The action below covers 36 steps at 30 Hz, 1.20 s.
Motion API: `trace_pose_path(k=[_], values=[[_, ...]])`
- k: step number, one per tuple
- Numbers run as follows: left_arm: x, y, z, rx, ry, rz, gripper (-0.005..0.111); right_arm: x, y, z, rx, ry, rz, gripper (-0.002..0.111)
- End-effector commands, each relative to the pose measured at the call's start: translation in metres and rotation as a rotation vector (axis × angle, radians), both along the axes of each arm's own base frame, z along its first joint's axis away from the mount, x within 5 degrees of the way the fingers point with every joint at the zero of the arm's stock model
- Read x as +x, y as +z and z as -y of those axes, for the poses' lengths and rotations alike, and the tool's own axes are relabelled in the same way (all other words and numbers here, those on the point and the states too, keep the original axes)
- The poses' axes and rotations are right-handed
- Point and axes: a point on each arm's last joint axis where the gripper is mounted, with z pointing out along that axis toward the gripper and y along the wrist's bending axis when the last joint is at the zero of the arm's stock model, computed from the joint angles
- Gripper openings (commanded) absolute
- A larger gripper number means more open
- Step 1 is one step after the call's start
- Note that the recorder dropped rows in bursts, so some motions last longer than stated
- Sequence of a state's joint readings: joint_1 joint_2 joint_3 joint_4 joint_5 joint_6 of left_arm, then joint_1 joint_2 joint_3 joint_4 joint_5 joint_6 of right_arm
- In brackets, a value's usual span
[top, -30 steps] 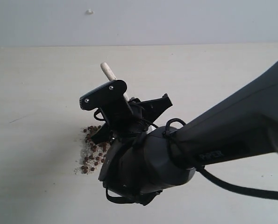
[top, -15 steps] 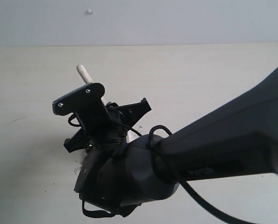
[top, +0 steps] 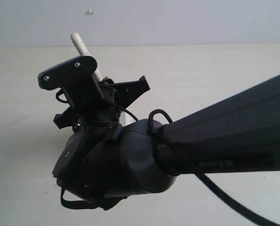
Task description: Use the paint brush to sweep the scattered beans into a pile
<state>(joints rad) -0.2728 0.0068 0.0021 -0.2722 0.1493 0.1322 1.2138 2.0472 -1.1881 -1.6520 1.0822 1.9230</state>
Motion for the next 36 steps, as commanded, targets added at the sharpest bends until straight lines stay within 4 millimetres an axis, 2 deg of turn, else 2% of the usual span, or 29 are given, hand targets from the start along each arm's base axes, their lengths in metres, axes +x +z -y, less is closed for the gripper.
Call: trace_pose_path(k=[1,5,12,15,22,26,36], values=[[-0.001,0.002,0.000,-0.020,-0.003,0.013,0.000,-0.012,0.013,0.009,-0.163,-0.088,0.024,0.000],[-0.001,0.002,0.000,-0.020,-0.003,0.013,0.000,-0.018,-0.003,0.010,-0.218,-0.120,-0.056,0.000],[-0.001,0.002,0.000,-0.020,-0.003,0.013,0.000,-0.025,-0.050,0.008,-0.314,-0.147,-0.131,0.000],[-0.001,0.002,0.000,-0.020,-0.005,0.013,0.000,-0.031,-0.061,0.007,-0.328,-0.150,-0.148,0.000],[-0.001,0.002,0.000,-0.020,-0.005,0.013,0.000,-0.048,-0.059,-0.005,-0.225,-0.111,-0.108,0.000],[-0.001,0.002,0.000,-0.020,-0.005,0.013,0.000,-0.051,-0.066,-0.014,-0.141,-0.036,-0.173,0.000],[-0.001,0.002,0.000,-0.020,-0.005,0.013,0.000,-0.050,-0.063,-0.018,-0.043,-0.049,-0.173,0.000]])
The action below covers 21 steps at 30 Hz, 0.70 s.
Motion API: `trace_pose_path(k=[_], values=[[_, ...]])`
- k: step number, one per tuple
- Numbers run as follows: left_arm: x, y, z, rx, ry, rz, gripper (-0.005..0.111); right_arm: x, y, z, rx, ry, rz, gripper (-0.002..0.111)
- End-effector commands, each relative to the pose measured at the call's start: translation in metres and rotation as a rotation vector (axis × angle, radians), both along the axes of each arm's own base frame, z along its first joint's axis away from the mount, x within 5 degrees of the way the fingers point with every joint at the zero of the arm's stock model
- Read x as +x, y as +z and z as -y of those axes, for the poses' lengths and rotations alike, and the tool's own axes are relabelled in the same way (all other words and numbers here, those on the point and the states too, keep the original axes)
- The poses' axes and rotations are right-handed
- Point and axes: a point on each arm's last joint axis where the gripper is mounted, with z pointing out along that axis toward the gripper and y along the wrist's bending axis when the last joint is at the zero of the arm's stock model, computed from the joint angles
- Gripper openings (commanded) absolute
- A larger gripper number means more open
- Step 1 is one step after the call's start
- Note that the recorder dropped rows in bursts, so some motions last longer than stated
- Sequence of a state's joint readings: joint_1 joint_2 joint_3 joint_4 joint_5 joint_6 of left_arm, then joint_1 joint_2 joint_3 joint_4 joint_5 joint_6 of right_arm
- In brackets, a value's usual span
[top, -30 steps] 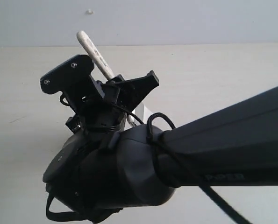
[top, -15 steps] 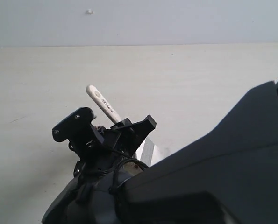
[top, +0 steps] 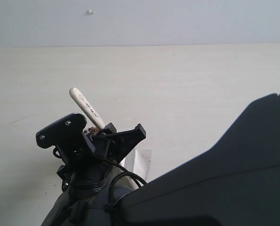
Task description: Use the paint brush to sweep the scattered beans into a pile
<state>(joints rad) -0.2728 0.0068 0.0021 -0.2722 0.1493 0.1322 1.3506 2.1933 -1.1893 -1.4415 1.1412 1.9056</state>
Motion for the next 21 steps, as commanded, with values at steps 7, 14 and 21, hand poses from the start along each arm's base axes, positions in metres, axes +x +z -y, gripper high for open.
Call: trace_pose_path(k=[7,14,21], values=[[-0.001,0.002,0.000,-0.020,-0.005,0.013,0.000,0.003,0.018,-0.030,0.197,0.040,-0.052,0.000],[-0.001,0.002,0.000,-0.020,-0.005,0.013,0.000,0.006,0.034,-0.025,0.179,-0.060,0.069,0.000],[-0.001,0.002,0.000,-0.020,-0.005,0.013,0.000,0.000,0.061,-0.027,0.073,0.034,0.124,0.000]])
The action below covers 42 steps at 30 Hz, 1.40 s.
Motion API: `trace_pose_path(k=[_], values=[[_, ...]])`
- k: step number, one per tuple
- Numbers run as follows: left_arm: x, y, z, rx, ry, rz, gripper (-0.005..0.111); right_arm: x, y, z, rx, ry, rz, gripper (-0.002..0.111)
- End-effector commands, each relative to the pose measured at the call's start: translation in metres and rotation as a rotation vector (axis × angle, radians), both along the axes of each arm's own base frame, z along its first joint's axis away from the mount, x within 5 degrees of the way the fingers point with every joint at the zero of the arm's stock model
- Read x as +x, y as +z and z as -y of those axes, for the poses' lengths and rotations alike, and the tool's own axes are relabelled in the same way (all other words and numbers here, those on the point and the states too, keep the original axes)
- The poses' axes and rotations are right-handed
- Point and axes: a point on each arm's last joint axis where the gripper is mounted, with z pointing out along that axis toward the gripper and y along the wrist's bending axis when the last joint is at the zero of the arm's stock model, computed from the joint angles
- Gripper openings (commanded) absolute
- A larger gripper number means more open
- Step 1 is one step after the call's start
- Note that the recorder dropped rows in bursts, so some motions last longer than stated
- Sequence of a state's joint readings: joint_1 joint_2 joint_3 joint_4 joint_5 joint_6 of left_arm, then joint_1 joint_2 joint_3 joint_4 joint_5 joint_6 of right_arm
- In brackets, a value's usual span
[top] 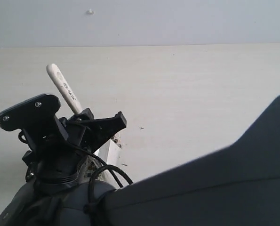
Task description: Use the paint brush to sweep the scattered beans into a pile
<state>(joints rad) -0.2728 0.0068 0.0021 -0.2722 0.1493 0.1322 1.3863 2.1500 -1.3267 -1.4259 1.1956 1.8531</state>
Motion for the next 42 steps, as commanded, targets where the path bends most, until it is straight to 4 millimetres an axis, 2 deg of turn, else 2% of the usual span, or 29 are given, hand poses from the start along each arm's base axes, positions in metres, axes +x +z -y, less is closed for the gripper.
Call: trace_pose_path(k=[1,4,8,11,17,25,28,33,42], values=[[-0.001,0.002,0.000,-0.020,-0.005,0.013,0.000,0.016,0.012,0.003,-0.058,0.015,0.077,0.000],[-0.001,0.002,0.000,-0.020,-0.005,0.013,0.000,0.051,-0.003,0.017,-0.111,-0.050,0.090,0.000],[-0.001,0.002,0.000,-0.020,-0.005,0.013,0.000,0.069,-0.018,0.019,-0.106,-0.004,0.018,0.000],[-0.001,0.002,0.000,-0.020,-0.005,0.013,0.000,0.075,-0.019,0.018,-0.092,0.025,0.016,0.000],[-0.001,0.002,0.000,-0.020,-0.005,0.013,0.000,0.076,-0.020,0.011,-0.059,0.094,0.054,0.000],[-0.001,0.002,0.000,-0.020,-0.005,0.013,0.000,0.076,-0.042,0.010,-0.139,0.117,0.032,0.000],[-0.001,0.002,0.000,-0.020,-0.005,0.013,0.000,0.076,-0.044,0.008,-0.129,0.140,0.008,0.000],[-0.001,0.002,0.000,-0.020,-0.005,0.013,0.000,0.072,-0.042,0.002,-0.089,0.208,-0.057,0.000],[-0.001,0.002,0.000,-0.020,-0.005,0.013,0.000,0.070,-0.033,-0.002,0.041,0.213,-0.099,0.000]])
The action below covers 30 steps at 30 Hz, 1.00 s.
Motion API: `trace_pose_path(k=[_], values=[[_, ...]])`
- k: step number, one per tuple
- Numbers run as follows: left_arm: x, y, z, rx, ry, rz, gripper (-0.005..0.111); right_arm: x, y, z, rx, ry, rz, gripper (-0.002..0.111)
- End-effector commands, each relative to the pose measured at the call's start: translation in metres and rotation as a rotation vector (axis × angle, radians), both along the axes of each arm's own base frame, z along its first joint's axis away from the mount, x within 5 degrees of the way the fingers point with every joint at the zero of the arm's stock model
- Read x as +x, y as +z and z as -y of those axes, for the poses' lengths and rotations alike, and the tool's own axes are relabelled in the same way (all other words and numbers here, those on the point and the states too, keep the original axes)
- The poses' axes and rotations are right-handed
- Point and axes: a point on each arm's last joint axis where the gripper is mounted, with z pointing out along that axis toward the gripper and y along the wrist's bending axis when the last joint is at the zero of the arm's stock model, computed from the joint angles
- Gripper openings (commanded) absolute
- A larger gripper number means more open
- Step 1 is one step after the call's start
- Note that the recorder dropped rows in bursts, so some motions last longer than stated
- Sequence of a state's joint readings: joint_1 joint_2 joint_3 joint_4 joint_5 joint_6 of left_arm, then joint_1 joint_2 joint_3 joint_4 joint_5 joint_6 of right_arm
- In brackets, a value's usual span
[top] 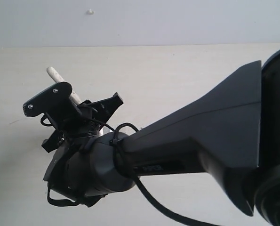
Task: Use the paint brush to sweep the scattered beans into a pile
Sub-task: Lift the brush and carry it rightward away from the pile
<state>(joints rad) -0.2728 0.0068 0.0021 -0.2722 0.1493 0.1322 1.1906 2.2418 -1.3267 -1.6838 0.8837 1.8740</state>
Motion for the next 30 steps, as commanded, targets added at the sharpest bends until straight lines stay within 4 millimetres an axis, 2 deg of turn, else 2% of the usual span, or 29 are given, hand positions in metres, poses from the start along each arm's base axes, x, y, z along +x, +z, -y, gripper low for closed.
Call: trace_pose_path(k=[1,7,13,18,21,24,27,30], values=[[-0.001,0.002,0.000,-0.020,-0.005,0.013,0.000,-0.001,0.009,-0.004,0.106,0.002,-0.049,0.000],[-0.001,0.002,0.000,-0.020,-0.005,0.013,0.000,0.002,0.025,0.003,0.152,-0.082,0.006,0.000],[-0.001,0.002,0.000,-0.020,-0.005,0.013,0.000,0.005,0.053,0.019,0.032,-0.184,0.115,0.000],[-0.001,0.002,0.000,-0.020,-0.005,0.013,0.000,-0.001,0.086,0.025,-0.083,-0.151,0.145,0.000],[-0.001,0.002,0.000,-0.020,-0.005,0.013,0.000,-0.003,0.101,0.033,-0.193,-0.136,0.106,0.000],[-0.001,0.002,0.000,-0.020,-0.005,0.013,0.000,0.010,0.110,0.057,-0.317,-0.147,-0.055,0.000],[-0.001,0.002,0.000,-0.020,-0.005,0.013,0.000,0.029,0.109,0.087,-0.371,-0.114,-0.330,0.000],[-0.001,0.002,0.000,-0.020,-0.005,0.013,0.000,0.049,0.103,0.117,-0.286,-0.018,-0.639,0.000]])
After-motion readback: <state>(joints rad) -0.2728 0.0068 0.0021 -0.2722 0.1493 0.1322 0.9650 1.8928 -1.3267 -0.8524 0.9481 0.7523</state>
